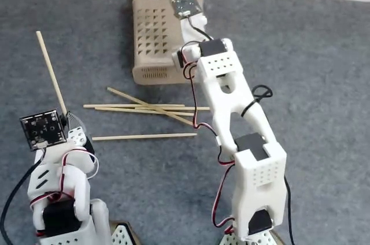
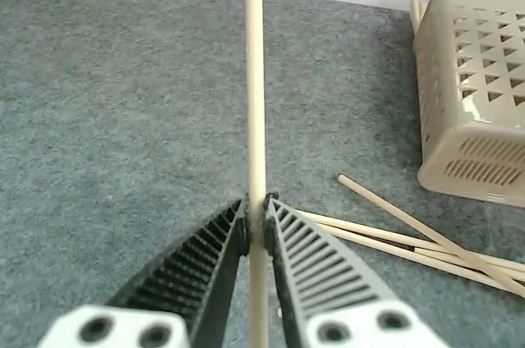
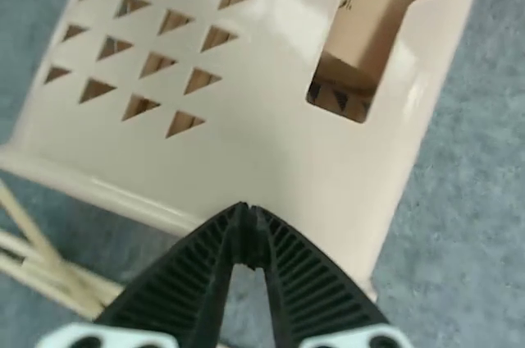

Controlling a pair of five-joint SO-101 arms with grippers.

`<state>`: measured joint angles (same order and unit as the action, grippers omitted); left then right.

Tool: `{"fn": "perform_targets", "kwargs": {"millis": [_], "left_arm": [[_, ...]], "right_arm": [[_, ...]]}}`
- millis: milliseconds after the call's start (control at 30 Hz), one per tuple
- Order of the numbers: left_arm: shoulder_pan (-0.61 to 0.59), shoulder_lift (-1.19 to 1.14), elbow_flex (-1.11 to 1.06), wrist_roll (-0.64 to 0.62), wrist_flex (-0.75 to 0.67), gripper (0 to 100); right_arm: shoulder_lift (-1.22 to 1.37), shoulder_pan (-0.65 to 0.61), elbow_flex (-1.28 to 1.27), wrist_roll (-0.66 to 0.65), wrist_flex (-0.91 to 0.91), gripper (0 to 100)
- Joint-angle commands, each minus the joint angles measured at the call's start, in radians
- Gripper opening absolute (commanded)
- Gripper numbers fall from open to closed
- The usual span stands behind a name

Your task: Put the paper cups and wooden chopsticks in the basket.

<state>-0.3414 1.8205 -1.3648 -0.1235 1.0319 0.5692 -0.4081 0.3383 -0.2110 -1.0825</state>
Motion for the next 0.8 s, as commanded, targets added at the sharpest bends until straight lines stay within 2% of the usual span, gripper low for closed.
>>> {"fn": "perform_targets", "kwargs": {"millis": [0, 400, 633, 767], "left_arm": [[-0.019, 0.002, 0.007, 0.029, -0.02, 1], [-0.019, 0.002, 0.007, 0.031, -0.02, 1], [-0.019, 0.001, -0.065, 0.031, -0.133, 1], [-0.019, 0.001, -0.067, 0.031, -0.137, 1]], "right_arm": [[0.035, -0.036, -0.027, -0.071, -0.105, 0.5], [0.038, -0.097, -0.031, -0.083, -0.18, 0.5], [0.041, -0.108, -0.056, -0.084, -0.188, 0.5], [0.042, -0.108, -0.094, -0.084, -0.185, 0.5]]}}
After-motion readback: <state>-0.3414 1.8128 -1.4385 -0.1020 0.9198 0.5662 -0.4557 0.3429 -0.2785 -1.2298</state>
